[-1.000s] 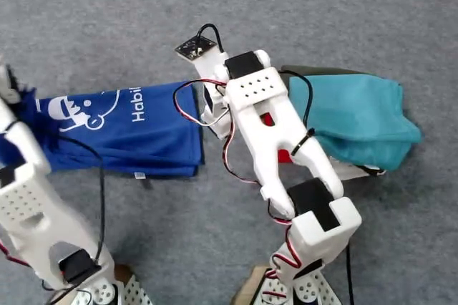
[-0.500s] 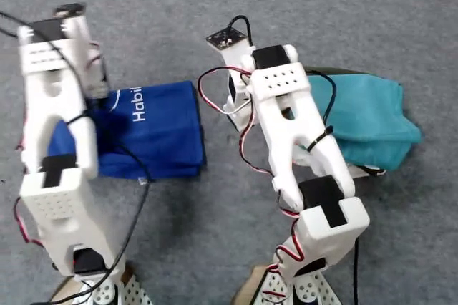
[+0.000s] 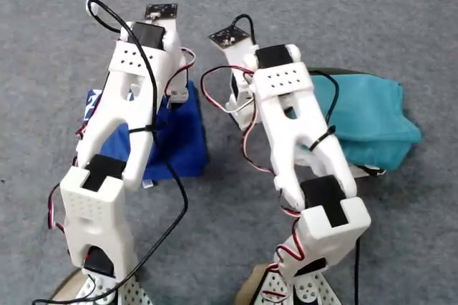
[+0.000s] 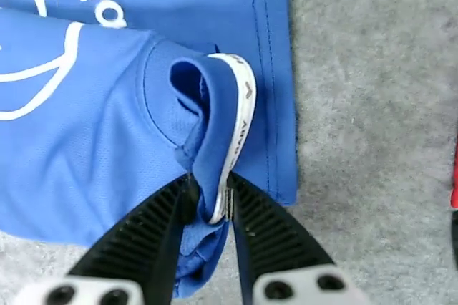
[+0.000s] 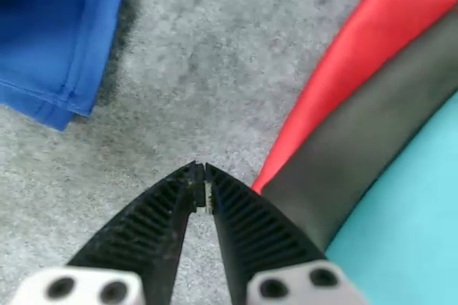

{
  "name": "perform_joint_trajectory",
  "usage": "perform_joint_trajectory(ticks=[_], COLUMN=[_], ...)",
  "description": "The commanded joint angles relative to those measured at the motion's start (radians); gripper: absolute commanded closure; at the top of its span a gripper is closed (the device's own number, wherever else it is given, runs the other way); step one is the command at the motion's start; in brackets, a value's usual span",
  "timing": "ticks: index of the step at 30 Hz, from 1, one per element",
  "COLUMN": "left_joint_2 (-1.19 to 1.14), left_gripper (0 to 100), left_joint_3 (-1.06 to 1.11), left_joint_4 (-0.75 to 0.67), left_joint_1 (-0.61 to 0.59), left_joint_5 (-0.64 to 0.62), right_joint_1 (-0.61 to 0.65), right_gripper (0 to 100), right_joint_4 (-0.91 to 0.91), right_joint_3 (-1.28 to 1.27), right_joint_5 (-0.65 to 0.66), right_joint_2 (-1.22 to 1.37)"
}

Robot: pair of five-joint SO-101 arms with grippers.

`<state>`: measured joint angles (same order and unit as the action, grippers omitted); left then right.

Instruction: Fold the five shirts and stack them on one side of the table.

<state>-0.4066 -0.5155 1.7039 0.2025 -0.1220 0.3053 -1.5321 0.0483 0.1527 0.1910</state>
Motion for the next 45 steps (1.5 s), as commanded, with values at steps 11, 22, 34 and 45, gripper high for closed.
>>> perform_joint_trajectory(ticks=[11, 22, 34, 45], left_joint_2=[0.056, 0.068, 0.082, 0.34], left_gripper=[98, 79, 97, 97], left_joint_3=[0.112, 0.043, -0.046, 0.497], left_joint_4=[-0.203, -0.101, 0.055, -0.206], left_joint_1=[0.06, 0.089, -0.252, -0.575], left_joint_5=[-0.064, -0.021, 0.233, 0.54], right_joint_1=[-0.042, -0.042, -0.035, -0.013], right_gripper=[99.5, 99.5, 99.6, 99.6], right_joint_4=[0.034, 0.018, -0.245, -0.252], right_joint_3=[0.012, 0.012, 0.082, -0.203], right_joint_5=[-0.008, -0.014, -0.014, -0.261], right_joint_2=[-0.007, -0.008, -0.008, -0.374])
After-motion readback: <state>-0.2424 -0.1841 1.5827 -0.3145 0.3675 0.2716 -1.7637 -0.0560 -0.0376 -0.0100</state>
